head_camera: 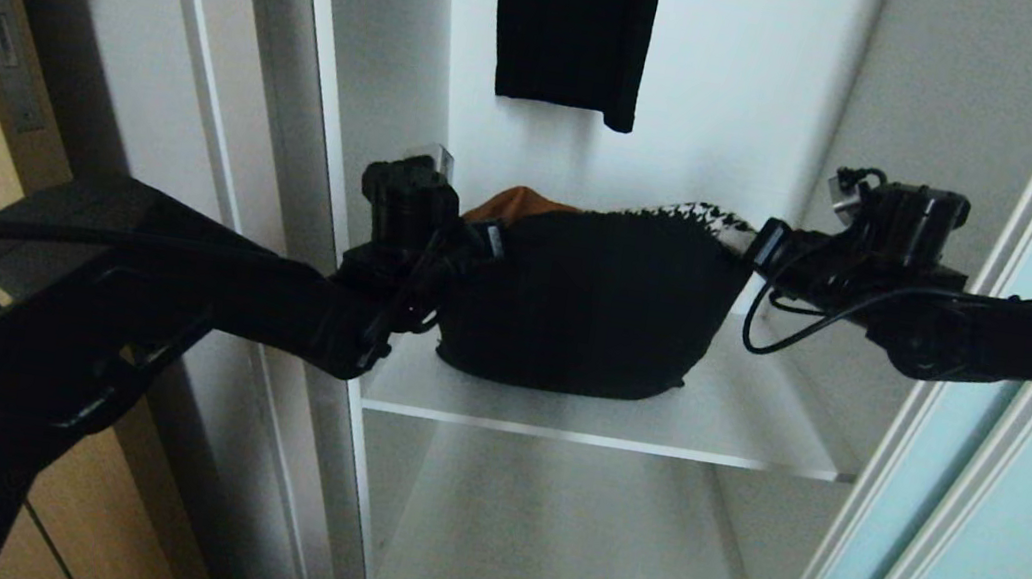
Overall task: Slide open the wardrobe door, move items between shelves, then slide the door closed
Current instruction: Place the pillow on the higher shelf
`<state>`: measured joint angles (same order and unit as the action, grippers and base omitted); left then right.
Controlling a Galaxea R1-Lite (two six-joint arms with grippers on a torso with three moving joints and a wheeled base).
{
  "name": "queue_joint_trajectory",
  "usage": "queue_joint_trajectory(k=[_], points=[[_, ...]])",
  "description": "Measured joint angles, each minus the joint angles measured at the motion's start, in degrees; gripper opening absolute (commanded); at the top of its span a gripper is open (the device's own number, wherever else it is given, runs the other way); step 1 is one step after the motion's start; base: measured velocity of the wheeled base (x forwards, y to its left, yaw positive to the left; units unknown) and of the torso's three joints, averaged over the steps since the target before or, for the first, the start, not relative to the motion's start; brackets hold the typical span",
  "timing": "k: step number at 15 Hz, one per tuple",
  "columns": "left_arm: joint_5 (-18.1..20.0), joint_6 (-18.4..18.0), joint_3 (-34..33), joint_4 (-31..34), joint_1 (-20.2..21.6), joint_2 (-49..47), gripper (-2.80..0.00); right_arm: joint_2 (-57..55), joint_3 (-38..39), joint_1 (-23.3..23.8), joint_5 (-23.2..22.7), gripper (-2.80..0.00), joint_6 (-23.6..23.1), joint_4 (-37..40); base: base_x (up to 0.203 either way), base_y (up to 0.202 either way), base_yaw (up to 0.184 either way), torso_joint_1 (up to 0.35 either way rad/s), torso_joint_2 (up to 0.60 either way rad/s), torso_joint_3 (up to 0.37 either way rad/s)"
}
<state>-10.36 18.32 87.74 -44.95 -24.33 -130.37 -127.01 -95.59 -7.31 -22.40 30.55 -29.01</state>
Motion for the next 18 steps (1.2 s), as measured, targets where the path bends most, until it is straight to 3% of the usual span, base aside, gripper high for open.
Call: queue_joint_trajectory(k=[5, 8, 11, 14, 18], points=[[0.25, 0.94, -3.11, 6.88, 0.13, -3.89, -2.8, -2.56, 7.52, 1.05, -0.05, -2.8, -1.3, 0.4, 0.0, 0.0, 0.0, 0.0, 0.0, 0.0], [0.3, 0.99, -2.9, 14.9, -0.13, -4.72, -2.8, -3.7, 8.69, 2.05, 0.6, -2.8, -2.14, 0.83, 0.0, 0.0, 0.0, 0.0, 0.0, 0.0], [0.02, 1.18, 2.76, 25.42, -0.14, -6.53, -2.8, -6.95, 6.45, 2.41, 4.76, -2.8, -6.03, 0.91, 0.0, 0.0, 0.0, 0.0, 0.0, 0.0], [-2.46, 1.22, 8.65, 26.61, 0.08, -10.3, -2.8, -10.62, 4.13, 2.34, 8.38, -2.8, -9.5, 2.33, 0.0, 0.0, 0.0, 0.0, 0.0, 0.0], [-10.17, 1.05, 18.46, 26.35, 0.28, -16.8, -2.8, -16.82, -1.16, 1.16, 19.69, -2.8, -14.09, 1.86, 0.0, 0.0, 0.0, 0.0, 0.0, 0.0]])
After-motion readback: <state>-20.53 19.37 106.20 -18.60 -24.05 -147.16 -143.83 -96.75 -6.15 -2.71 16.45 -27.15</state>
